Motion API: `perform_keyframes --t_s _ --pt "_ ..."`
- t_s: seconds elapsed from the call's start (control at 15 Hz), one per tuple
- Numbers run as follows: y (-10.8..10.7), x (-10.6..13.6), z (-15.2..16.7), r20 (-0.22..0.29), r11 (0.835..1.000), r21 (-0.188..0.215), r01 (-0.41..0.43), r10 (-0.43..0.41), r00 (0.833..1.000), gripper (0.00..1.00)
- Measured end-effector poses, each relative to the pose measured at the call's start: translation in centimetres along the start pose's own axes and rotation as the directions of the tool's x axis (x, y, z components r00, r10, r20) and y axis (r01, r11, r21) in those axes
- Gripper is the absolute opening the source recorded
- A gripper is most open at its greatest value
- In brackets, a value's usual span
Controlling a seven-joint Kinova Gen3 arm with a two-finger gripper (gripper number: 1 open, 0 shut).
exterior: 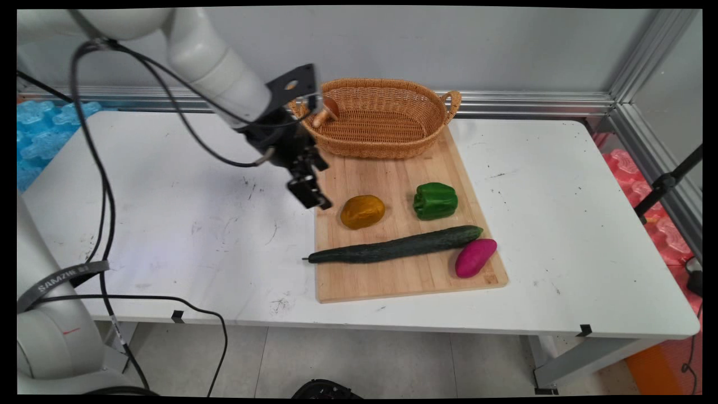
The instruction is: Pick up the potato from the cutting board
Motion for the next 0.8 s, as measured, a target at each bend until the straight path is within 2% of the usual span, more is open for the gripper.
perform_keyframes --t_s 0.13,0.33,0.8 --pt "-0.1 1.4 1.6 -0.030 1.000 0.008 0.003 -0.003 1.000 1.00" --pt "-0.4 2.3 3.3 -0.051 1.000 0.019 0.016 -0.015 0.999 1.00" --pt "-0.8 2.2 8.0 -0.059 0.997 0.010 0.076 -0.075 0.995 1.00"
